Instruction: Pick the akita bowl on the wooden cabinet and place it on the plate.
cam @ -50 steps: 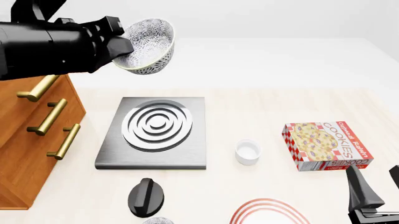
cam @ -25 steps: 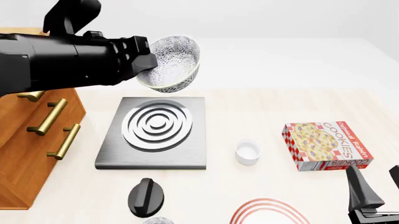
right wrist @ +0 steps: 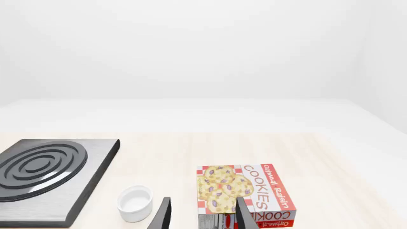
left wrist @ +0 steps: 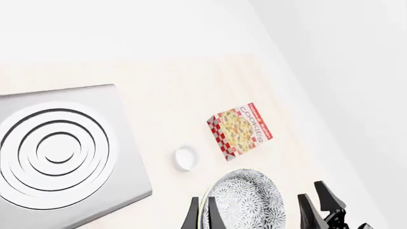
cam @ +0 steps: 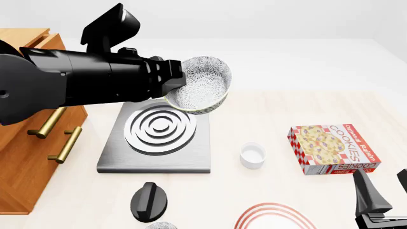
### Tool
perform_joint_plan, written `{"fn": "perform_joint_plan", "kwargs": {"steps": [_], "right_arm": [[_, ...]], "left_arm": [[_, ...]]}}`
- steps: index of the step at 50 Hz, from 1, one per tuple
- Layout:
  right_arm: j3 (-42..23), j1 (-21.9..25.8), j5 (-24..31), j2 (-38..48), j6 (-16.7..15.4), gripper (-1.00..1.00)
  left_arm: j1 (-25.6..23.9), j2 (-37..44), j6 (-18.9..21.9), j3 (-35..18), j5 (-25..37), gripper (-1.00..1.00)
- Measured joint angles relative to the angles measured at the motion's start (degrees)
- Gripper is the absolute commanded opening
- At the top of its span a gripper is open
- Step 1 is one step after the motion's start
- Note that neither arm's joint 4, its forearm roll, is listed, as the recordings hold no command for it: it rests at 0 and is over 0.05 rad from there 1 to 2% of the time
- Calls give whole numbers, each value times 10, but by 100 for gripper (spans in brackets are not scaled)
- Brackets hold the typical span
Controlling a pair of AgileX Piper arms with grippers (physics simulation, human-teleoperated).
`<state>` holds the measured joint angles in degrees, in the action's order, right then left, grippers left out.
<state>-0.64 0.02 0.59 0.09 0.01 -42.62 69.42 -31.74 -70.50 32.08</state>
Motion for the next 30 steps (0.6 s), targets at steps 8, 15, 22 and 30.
{"fn": "perform_joint_plan", "kwargs": {"steps": [8,15,22,30], "right_arm": [[0,0,0,0,0,100],[0,0,0,0,0,100],[0,0,0,0,0,100],[0,0,0,0,0,100]], "left_arm": [[-17,13,6,0,-3,-100],[-34,25,11,0,-4,-100],[-50,38,14,1,-6,-100],[-69,50,16,3,-9,-100]]}}
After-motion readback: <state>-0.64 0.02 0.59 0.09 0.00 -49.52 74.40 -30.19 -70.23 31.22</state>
